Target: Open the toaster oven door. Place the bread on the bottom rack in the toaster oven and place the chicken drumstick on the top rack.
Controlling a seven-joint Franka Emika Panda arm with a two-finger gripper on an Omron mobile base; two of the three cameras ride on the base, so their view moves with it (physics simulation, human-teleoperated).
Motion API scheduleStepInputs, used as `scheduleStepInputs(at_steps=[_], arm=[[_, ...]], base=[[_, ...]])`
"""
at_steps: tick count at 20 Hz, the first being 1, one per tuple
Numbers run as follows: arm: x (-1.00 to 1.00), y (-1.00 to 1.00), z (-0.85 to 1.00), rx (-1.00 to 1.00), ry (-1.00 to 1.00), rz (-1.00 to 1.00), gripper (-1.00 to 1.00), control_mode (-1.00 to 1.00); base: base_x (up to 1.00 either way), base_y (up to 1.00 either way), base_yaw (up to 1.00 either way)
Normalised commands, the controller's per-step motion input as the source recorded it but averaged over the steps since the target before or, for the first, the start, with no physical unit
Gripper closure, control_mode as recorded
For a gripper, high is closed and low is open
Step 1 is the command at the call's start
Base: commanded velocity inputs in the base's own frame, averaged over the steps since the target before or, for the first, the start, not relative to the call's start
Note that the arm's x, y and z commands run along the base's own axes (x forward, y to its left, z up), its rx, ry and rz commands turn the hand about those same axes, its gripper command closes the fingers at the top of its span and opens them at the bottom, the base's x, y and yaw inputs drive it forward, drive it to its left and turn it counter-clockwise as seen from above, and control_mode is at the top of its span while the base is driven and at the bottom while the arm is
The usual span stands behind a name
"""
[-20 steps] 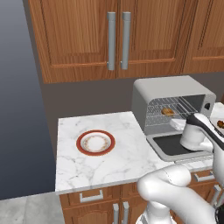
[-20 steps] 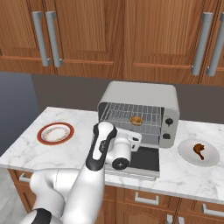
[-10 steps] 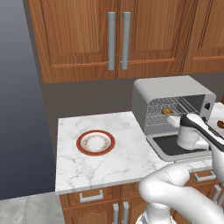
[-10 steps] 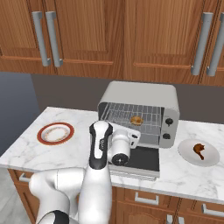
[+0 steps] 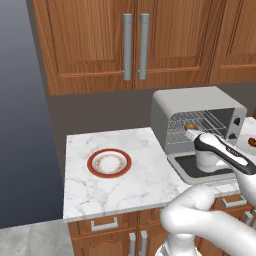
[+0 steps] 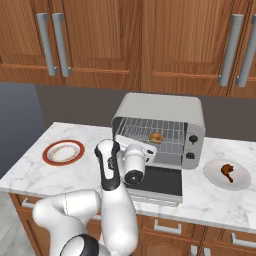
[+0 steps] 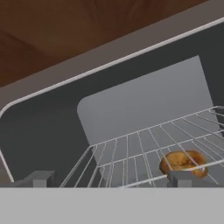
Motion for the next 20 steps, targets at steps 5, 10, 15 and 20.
scheduleStepInputs(at_steps=[5, 10, 15, 20], arm=[[0.15, 0.0, -0.01, 0.0, 0.0, 0.0, -1.0, -1.0], [0.0, 0.0, -0.09, 0.0, 0.0, 0.0, -1.0, -1.0], [0.08, 0.0, -0.01, 0.0, 0.0, 0.0, -1.0, -1.0], [0.12, 0.0, -0.02, 0.03, 0.0, 0.0, -1.0, -1.0]], base=[[0.0, 0.0, 0.0], [0.0, 0.0, 0.0], [0.0, 0.0, 0.0], [0.0, 0.0, 0.0]])
